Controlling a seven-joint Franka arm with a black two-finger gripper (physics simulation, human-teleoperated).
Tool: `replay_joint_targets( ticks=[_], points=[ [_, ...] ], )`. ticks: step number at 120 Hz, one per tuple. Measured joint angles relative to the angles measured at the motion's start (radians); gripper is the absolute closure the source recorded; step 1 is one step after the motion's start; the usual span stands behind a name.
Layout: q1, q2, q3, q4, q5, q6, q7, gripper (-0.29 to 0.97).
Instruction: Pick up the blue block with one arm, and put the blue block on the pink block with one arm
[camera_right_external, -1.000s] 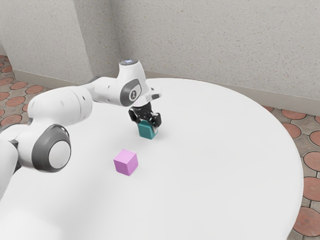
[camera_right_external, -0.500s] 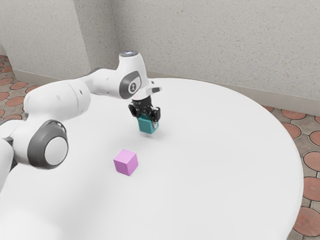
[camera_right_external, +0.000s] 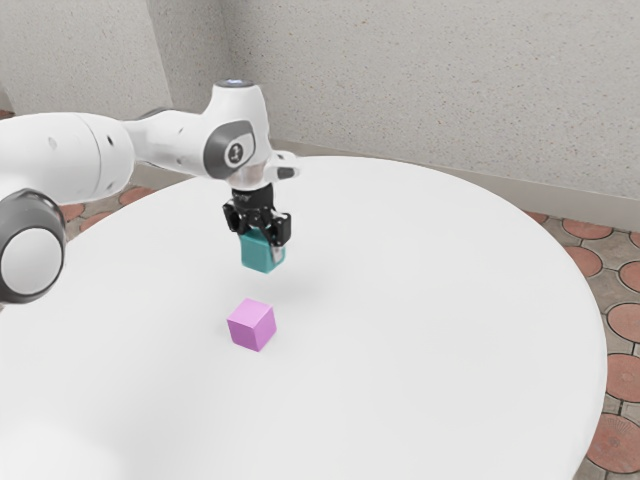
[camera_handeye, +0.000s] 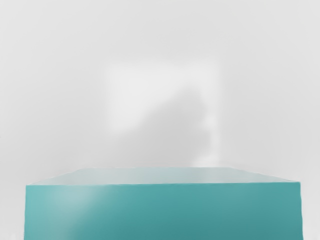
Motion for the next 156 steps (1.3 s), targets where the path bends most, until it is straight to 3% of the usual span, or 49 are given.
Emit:
replay_joint_targets(
  ticks=[37, 57, 69, 126, 156],
  points=[
    [-0.036, -0.174, 0.033, -0.258, -0.005, 0.029, -0.003, 0.29],
    [-0.267, -0.215, 0.279, -0.325, -0.039, 0.046, -0.002, 0.29],
    [-0.333, -0.219, 0.345, -0.353, -0.058, 0.054, -0.001, 0.29],
    [-0.385, -0.180, 0.369, -0.377, -0.093, 0.087, 0.004, 0.29],
    [-0.386, -0.171, 0.369, -0.373, -0.092, 0.092, 0.009, 0.10]
  ],
)
